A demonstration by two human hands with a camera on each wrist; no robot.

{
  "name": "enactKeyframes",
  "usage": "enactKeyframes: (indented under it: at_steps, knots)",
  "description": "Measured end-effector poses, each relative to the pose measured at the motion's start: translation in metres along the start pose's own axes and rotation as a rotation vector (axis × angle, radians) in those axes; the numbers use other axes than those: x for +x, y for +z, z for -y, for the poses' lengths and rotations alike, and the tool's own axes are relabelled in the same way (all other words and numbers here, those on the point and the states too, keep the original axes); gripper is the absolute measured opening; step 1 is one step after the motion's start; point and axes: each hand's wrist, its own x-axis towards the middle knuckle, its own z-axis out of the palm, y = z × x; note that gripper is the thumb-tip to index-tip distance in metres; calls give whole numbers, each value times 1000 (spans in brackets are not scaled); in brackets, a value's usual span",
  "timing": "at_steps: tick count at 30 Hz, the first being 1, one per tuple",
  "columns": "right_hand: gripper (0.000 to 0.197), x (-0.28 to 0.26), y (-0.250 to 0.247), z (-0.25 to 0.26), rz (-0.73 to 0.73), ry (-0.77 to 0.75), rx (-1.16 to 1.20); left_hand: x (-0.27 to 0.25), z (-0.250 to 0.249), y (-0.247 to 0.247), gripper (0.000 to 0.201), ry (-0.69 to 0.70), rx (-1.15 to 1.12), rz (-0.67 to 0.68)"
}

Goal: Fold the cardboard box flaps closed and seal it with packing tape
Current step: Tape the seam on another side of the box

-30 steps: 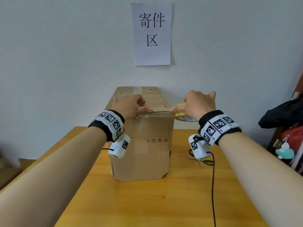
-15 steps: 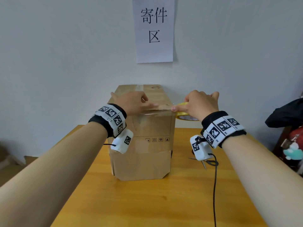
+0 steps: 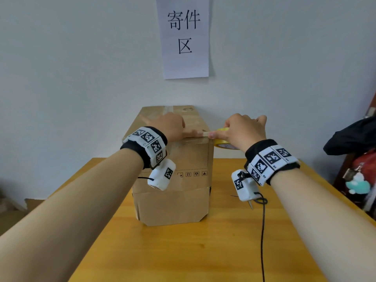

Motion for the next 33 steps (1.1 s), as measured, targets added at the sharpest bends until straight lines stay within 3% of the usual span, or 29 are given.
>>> enactKeyframes:
  at_steps: [7,12,20,30,33]
  knots:
    - [68,4,-2,-1,37,-10,-3,2,-1,0,43,-38,-43,-67]
    - [65,9,-2,-11,101,-13,125,1,-13,-3,77,-58,57,3]
    - [50,17,-1,-17,123,-17,152,10,-24,5,91,5,-21,86]
    - [51,24,0,-14,153,-31,80,27,-41,11,90,-23,166,47]
    - [53,28,0,-14,171,-20,102,19,-50,5,68,-11,211,45]
